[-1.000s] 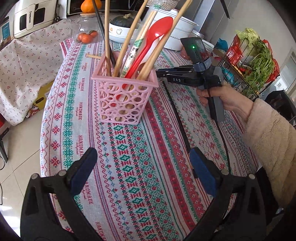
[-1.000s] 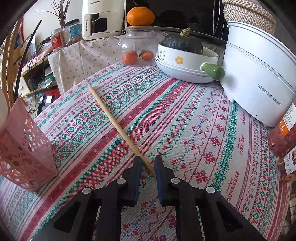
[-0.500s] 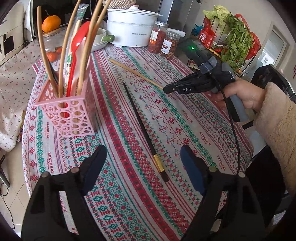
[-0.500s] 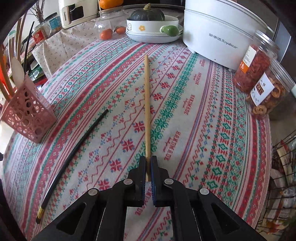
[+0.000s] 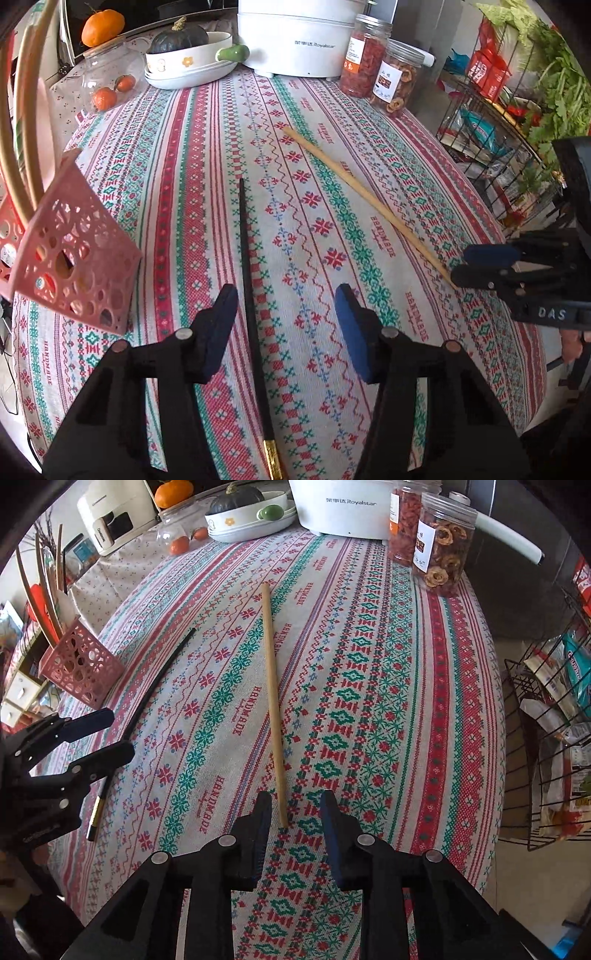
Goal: Organize utensils
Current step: 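Grasp the black chopstick with the left tool while the right tool lifts the wooden chopstick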
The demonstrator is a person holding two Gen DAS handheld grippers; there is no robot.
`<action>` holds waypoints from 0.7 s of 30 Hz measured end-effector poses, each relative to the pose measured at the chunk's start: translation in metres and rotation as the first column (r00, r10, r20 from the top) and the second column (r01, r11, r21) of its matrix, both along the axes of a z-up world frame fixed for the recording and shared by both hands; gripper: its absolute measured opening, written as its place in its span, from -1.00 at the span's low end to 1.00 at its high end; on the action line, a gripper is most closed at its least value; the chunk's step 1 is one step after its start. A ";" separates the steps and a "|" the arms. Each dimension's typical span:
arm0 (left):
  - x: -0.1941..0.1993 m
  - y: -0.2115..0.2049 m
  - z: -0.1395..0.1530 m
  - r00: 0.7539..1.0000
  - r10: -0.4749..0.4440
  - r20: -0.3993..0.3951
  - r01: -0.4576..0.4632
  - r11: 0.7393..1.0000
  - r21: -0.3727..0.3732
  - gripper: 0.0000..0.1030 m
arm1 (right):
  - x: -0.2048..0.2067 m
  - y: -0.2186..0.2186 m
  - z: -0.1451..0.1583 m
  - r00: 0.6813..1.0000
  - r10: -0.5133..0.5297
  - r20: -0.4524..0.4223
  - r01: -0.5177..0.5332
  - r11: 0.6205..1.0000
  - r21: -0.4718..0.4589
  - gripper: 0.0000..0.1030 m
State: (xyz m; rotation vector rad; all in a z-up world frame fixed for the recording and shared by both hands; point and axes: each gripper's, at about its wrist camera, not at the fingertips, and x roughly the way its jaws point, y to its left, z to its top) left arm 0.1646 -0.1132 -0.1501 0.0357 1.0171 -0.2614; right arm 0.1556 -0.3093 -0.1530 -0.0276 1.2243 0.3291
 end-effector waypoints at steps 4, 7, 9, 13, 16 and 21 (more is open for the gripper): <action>0.029 -0.006 -0.004 0.994 0.106 0.030 -0.108 0.993 0.055 -0.01 | 0.003 -0.015 0.005 1.000 -0.023 0.013 0.022 0.998 0.065 -0.29; 0.046 -0.001 -0.009 0.987 0.163 0.009 -0.163 0.985 0.057 -0.05 | 0.002 -0.014 0.006 1.000 0.002 0.026 -0.004 0.997 0.080 -0.29; 0.056 0.005 -0.012 0.982 0.188 -0.017 -0.187 0.981 0.042 -0.05 | 0.005 -0.008 0.004 0.999 0.022 0.031 -0.025 0.997 0.073 -0.29; 0.069 0.012 -0.015 0.979 0.198 -0.054 -0.196 0.980 0.036 -0.10 | 0.003 0.007 -0.003 0.997 0.069 0.034 -0.070 0.997 0.037 -0.29; 0.073 0.010 -0.015 0.981 0.183 -0.063 -0.180 0.982 0.049 -0.22 | 0.002 0.019 -0.010 0.993 0.108 0.042 -0.107 0.994 -0.029 -0.29; 0.071 0.004 -0.014 0.988 0.143 -0.053 -0.139 0.988 0.074 -0.89 | -0.005 0.040 -0.012 0.984 0.157 0.081 -0.144 0.979 -0.144 -0.53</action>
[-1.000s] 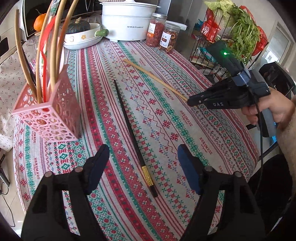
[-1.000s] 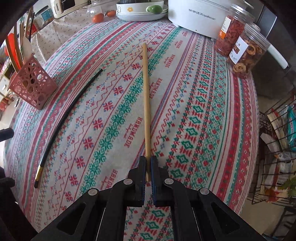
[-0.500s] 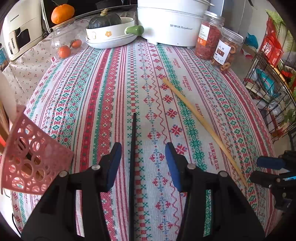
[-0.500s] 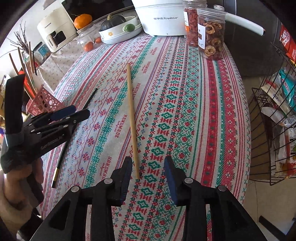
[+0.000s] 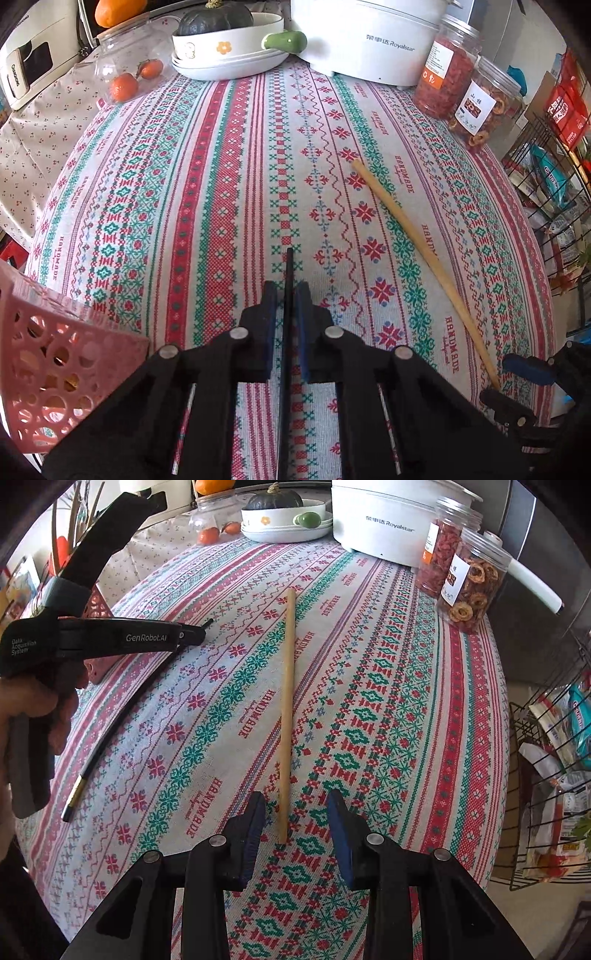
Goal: Organize utensils
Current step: 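Grasp the black chopstick with the left tool while the right tool lifts the wooden chopstick, then carry both held chopsticks up over the pink basket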
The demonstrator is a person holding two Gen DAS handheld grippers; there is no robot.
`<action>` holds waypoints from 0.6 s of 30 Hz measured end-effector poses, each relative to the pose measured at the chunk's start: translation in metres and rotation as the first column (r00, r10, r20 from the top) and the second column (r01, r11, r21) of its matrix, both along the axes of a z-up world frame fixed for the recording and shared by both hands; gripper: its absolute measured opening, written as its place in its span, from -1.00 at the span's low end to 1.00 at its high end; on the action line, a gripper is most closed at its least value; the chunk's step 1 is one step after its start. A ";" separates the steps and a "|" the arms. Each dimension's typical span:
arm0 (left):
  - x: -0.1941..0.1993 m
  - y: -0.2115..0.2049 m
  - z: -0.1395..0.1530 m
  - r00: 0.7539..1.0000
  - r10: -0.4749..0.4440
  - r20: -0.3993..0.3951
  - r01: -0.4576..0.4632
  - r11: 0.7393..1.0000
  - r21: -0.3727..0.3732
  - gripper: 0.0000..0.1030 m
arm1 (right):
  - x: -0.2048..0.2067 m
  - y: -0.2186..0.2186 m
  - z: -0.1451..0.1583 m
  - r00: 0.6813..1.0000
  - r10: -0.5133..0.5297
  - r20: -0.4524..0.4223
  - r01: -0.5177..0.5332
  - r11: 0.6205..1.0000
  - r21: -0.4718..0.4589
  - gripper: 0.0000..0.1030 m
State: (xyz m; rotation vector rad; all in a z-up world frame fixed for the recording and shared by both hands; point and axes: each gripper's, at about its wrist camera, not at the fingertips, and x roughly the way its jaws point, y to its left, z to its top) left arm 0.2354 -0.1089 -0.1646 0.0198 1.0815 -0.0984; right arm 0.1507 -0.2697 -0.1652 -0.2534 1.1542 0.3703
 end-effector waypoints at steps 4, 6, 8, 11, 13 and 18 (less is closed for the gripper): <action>-0.012 -0.002 0.003 1.000 -0.019 -0.007 0.019 1.000 0.002 -0.89 | -0.008 0.014 0.001 1.000 0.017 -0.007 -0.017 0.999 -0.044 -0.89; -0.025 -0.002 0.010 0.999 -0.034 0.015 0.035 0.999 -0.011 -0.89 | -0.014 0.016 0.003 0.999 0.020 -0.029 -0.022 0.999 -0.048 -0.91; -0.040 -0.001 0.024 0.997 -0.060 0.054 0.061 0.998 -0.027 -0.89 | -0.022 0.019 0.010 0.999 0.032 -0.014 -0.033 0.998 -0.059 -0.91; -0.065 0.006 0.047 0.990 -0.090 0.110 0.098 0.992 -0.075 -0.89 | -0.032 0.018 0.026 1.000 0.014 0.022 -0.014 0.999 -0.035 -0.91; -0.081 0.011 0.063 0.982 -0.110 0.152 0.125 0.988 -0.090 -0.89 | -0.040 0.016 0.043 0.998 -0.007 0.067 0.008 1.000 -0.025 -0.91; -0.120 0.028 0.098 0.952 -0.154 0.264 0.187 0.977 -0.106 -0.89 | -0.060 0.012 0.085 0.978 -0.095 0.187 0.086 0.995 0.052 -0.91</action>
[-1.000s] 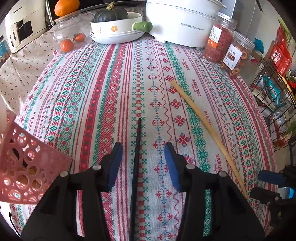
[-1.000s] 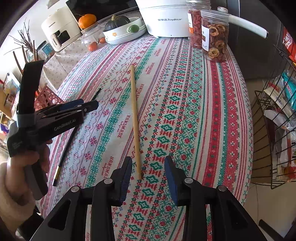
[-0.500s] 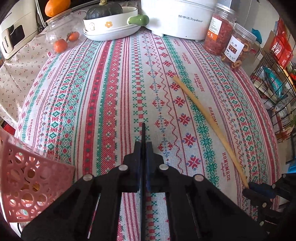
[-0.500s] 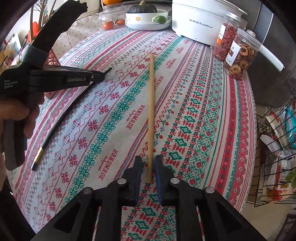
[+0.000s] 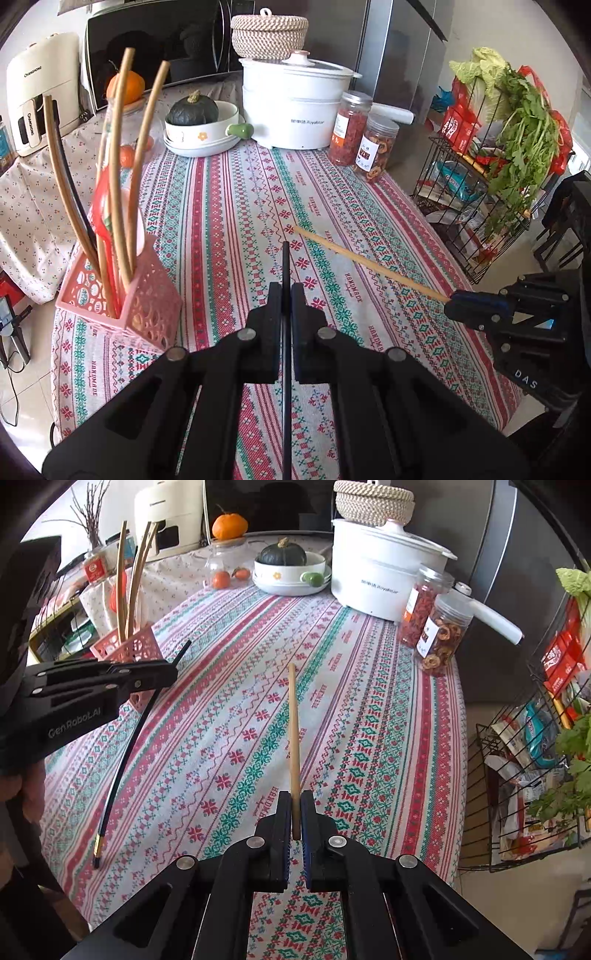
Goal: Organize utensils
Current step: 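Carry both held chopsticks up over the pink basket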
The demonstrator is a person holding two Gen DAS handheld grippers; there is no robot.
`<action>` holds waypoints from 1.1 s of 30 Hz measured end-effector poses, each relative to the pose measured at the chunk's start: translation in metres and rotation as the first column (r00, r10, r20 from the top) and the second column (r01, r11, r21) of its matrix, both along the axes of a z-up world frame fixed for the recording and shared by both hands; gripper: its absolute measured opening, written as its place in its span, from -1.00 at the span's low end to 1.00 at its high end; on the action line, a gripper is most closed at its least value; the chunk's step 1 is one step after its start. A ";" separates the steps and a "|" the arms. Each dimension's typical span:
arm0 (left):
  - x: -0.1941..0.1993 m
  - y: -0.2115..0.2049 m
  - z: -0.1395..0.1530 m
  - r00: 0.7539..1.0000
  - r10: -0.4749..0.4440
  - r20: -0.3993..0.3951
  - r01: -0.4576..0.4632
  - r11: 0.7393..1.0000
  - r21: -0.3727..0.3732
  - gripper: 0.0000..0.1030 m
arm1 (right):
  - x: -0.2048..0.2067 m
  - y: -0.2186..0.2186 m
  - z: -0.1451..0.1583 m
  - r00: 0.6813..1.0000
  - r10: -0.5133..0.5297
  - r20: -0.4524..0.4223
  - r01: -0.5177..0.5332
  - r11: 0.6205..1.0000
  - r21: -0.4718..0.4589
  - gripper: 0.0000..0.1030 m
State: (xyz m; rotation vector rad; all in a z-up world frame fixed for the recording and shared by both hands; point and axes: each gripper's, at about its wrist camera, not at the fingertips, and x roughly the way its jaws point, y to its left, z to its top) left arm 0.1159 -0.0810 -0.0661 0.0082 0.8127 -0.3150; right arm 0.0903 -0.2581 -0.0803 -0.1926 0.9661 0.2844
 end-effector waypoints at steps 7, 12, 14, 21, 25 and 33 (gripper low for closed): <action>-0.046 0.022 0.045 0.986 -0.060 0.154 0.069 0.996 -0.054 -0.89 | -0.024 0.007 0.059 0.976 -0.089 0.200 0.076 0.994 0.075 -0.91; -0.062 0.035 0.060 0.976 -0.083 0.203 0.100 0.992 -0.074 -0.89 | -0.036 0.017 0.095 0.943 -0.129 0.307 0.099 0.989 0.111 -0.91; -0.066 0.037 0.063 0.973 -0.090 0.211 0.106 0.992 -0.069 -0.89 | -0.038 0.022 0.103 0.933 -0.135 0.333 0.104 0.989 0.108 -0.91; -0.072 0.060 0.065 0.970 -0.055 0.236 0.085 0.990 -0.116 -0.89 | -0.036 0.037 0.111 0.906 -0.166 0.389 0.139 0.986 0.095 -0.91; -0.074 0.065 0.069 0.965 -0.049 0.258 0.087 0.987 -0.136 -0.89 | -0.033 0.035 0.109 0.900 -0.186 0.395 0.160 0.982 0.099 -0.91; -0.087 0.091 0.114 0.924 -0.006 0.382 0.086 0.977 -0.194 -0.89 | -0.036 0.036 0.142 0.873 -0.204 0.443 0.141 0.975 0.171 -0.91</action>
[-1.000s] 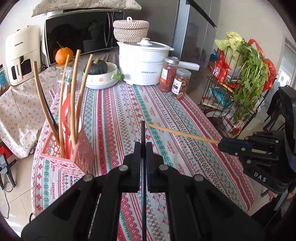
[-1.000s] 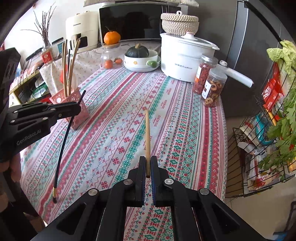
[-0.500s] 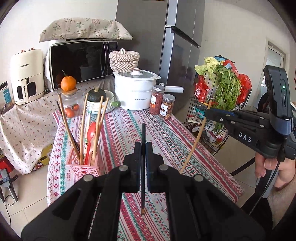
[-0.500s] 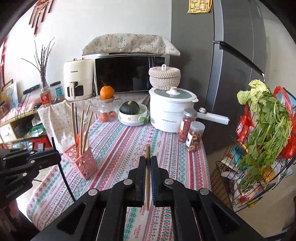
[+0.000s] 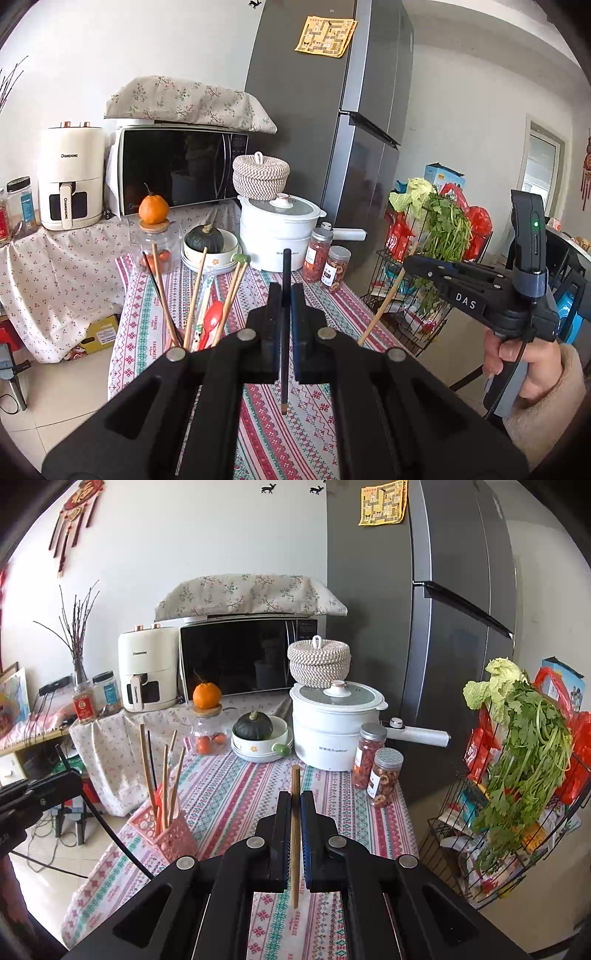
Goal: Organize utensils
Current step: 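Carry both held chopsticks up over the pink basket, then lower both chopsticks into the pink basket and open both tools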
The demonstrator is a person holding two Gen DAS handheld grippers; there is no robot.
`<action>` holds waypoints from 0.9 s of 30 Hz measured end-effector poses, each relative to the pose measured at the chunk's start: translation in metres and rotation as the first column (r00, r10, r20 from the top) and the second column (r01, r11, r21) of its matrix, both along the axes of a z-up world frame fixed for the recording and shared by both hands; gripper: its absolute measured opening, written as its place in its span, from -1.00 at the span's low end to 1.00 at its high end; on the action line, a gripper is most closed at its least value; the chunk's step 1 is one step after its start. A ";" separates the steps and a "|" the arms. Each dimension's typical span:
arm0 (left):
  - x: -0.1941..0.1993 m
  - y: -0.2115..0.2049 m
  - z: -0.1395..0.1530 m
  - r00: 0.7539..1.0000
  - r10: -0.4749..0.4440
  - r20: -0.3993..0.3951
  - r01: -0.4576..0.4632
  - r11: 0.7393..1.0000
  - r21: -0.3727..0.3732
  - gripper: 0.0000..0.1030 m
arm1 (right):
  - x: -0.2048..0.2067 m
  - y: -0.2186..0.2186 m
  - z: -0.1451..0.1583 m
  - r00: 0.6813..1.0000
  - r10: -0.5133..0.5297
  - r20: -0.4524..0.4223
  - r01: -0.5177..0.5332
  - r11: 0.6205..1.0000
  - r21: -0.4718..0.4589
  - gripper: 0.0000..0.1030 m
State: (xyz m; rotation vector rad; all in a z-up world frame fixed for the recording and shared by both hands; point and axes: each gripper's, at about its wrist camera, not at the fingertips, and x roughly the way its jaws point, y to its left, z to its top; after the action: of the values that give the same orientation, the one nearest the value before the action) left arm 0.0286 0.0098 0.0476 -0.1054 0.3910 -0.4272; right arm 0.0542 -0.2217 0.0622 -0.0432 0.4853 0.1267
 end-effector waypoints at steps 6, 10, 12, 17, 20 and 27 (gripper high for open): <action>-0.005 0.022 0.030 0.997 0.032 0.067 -0.029 0.999 -0.044 -0.89 | -0.004 0.015 0.026 0.997 0.069 0.028 -0.071 0.996 0.055 -0.91; -0.002 0.035 0.045 0.993 0.068 0.093 -0.062 0.996 -0.066 -0.89 | -0.002 0.033 0.042 0.991 0.127 0.036 -0.129 0.990 0.065 -0.91; -0.001 0.040 0.051 0.990 0.091 0.110 -0.085 0.995 -0.059 -0.89 | -0.001 0.042 0.050 0.988 0.151 0.044 -0.154 0.986 0.068 -0.91; 0.003 0.043 0.056 0.973 0.157 0.171 -0.161 0.987 0.009 -0.89 | 0.004 0.063 0.065 0.977 0.202 0.068 -0.208 0.974 0.087 -0.91; 0.011 0.043 0.045 0.966 0.178 0.187 -0.187 0.982 0.031 -0.89 | 0.007 0.076 0.068 0.970 0.229 0.077 -0.236 0.966 0.101 -0.91; 0.034 0.040 0.024 0.968 0.172 0.185 -0.191 0.977 0.091 -0.89 | 0.015 0.098 0.059 0.951 0.290 0.108 -0.303 0.943 0.141 -0.91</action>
State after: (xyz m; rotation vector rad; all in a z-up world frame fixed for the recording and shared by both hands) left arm 0.0626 0.0494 0.0718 0.0023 0.2266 -0.2313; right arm 0.0694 -0.1239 0.1215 0.0321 0.3788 0.4573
